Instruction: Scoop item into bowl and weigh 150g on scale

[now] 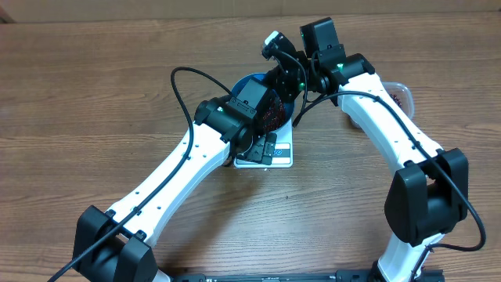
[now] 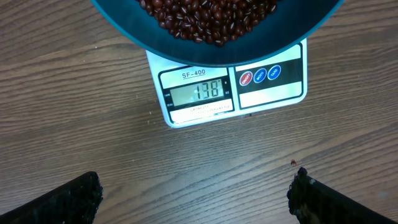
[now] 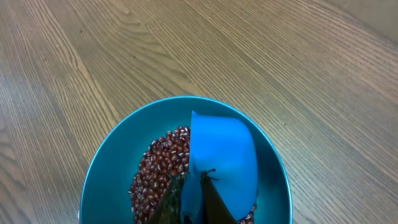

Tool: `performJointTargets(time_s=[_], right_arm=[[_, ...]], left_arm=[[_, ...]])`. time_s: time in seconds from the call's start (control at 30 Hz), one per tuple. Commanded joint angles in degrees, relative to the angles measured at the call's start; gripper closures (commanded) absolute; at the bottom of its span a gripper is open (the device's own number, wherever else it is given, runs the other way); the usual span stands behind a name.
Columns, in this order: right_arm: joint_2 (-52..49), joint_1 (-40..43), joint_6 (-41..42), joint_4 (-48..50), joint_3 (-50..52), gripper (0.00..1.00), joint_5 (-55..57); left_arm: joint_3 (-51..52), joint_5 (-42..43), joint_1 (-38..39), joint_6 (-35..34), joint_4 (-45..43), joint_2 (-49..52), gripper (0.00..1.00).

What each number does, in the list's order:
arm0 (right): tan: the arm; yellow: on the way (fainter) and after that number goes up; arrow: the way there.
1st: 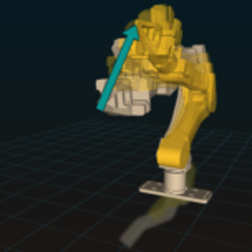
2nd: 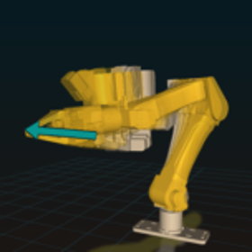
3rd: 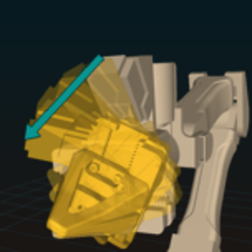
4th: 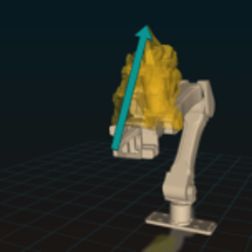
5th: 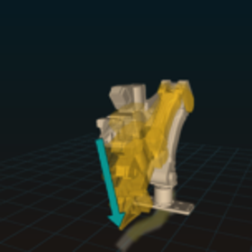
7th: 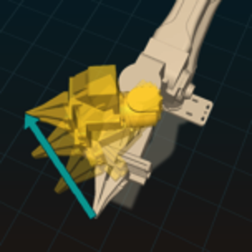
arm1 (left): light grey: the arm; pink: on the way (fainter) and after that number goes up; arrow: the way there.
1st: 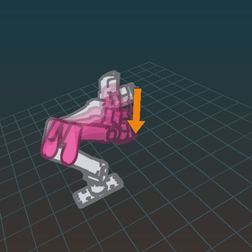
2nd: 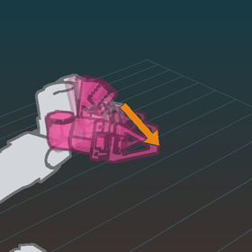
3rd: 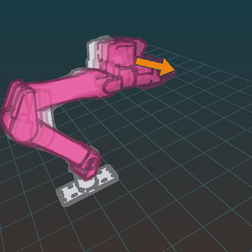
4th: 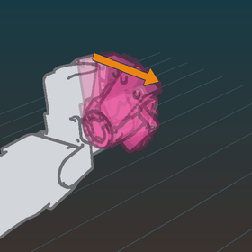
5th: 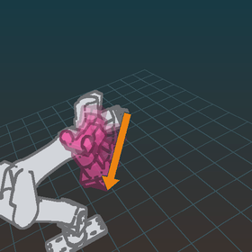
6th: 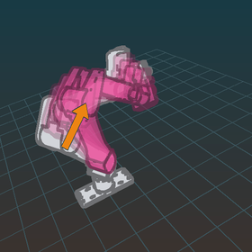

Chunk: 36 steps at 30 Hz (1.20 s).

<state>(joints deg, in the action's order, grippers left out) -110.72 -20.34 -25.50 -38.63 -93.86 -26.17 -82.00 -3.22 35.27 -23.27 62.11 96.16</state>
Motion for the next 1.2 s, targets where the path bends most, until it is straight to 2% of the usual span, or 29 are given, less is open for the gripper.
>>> performJointTargets(time_s=[0.0, 0.23, 0.47, 0.53, 0.8, 1.0, 1.17], right_arm=[[3.0, 0.2, -6.2, -1.8, -1.8, 0.96, -0.7], [2.9, 0.2, -9.2, -4.6, -1.7, 0.96, 1.0], [2.9, 0.2, -1.9, -7.0, -1.7, 0.96, -1.0], [2.9, 0.2, 3.3, -6.6, -1.7, 0.96, -1.1], [2.9, 0.2, 15.1, -4.1, -1.7, 0.96, -1.1], [2.9, 0.9, 19.9, -1.4, -1.7, 0.96, -1.1], [2.9, 4.2, 21.3, 2.2, -1.7, 0.96, -11.5]], left_arm=[[0.3, 0.2, 0.4, -0.3, 0.0, 0.1, 0.01], [0.3, 0.2, 0.4, -0.3, 0.0, 0.1, 0.0], [0.3, 0.2, 0.4, -0.3, 0.0, 0.1, 0.0], [0.3, 0.2, 0.4, -0.3, 0.0, 0.1, 0.0], [0.3, 0.2, 0.4, -0.3, 0.0, 0.1, 0.0], [0.3, 0.2, 0.4, -0.3, 0.0, 0.1, 0.0], [0.3, 0.2, 0.4, -0.3, 0.0, 0.1, 0.01]])
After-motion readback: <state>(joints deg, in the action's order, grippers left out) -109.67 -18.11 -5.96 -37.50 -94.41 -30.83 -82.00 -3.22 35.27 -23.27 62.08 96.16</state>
